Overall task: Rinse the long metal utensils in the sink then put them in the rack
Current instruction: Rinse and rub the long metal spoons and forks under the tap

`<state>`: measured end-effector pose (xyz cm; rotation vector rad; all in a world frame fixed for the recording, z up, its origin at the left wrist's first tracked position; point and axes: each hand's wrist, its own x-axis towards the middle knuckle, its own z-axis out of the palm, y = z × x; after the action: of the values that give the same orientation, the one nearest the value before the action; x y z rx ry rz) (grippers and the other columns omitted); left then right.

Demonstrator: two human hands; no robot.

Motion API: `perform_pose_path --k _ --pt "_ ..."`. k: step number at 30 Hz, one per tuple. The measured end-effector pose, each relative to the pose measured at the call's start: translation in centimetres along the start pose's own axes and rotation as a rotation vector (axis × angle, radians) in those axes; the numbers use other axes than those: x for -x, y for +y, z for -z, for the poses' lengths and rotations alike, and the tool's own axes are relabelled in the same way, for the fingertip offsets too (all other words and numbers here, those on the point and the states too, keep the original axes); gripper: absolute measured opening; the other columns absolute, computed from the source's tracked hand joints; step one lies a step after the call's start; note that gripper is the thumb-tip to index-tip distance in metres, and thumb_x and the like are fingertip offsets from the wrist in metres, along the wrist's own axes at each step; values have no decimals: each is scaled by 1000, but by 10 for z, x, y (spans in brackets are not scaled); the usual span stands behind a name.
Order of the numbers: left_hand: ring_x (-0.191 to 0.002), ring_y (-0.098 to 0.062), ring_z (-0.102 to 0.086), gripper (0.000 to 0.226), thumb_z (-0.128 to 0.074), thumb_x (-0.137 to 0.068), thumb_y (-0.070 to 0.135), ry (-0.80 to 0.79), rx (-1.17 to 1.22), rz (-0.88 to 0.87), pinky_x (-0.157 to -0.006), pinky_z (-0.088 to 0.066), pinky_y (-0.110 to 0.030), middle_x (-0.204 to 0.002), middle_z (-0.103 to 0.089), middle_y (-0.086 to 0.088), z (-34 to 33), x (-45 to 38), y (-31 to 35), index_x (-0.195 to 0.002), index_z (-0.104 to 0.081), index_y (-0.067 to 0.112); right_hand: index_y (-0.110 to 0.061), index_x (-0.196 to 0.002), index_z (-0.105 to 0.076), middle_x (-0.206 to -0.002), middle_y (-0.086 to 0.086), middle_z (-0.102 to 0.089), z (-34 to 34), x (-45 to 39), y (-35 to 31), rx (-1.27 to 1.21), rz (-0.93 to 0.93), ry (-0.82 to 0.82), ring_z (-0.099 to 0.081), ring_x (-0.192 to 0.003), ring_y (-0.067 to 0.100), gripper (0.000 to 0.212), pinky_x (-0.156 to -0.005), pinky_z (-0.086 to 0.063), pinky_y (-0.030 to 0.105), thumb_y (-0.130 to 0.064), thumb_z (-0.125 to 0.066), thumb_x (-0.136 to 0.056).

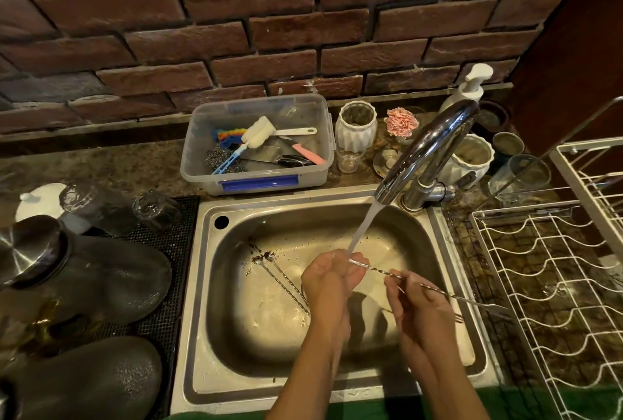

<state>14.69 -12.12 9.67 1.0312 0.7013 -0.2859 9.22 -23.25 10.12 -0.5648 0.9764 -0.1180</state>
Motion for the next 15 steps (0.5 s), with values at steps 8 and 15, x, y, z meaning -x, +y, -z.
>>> perform_pose_path --k 8,15 --pt "-82 -23 -76 26 -56 -102 9 26 71 17 -69 -62 -30 -92 -79 -18 13 8 9 -89 -79 5 5 -105 -70 -102 23 -77 -57 -3 52 209 -18 -183 -76 -97 30 19 -80 -62 33 -7 -58 -98" --pt "-94 -26 -76 24 -57 -101 11 90 123 18 -80 -61 -32 -95 -80 -13 21 0 20 -92 -79 7 4 -108 -68 -105 23 -75 -71 -13 52 82 -38 -122 -76 -97 30 18 -86 -61 37 -8 -58 -99"
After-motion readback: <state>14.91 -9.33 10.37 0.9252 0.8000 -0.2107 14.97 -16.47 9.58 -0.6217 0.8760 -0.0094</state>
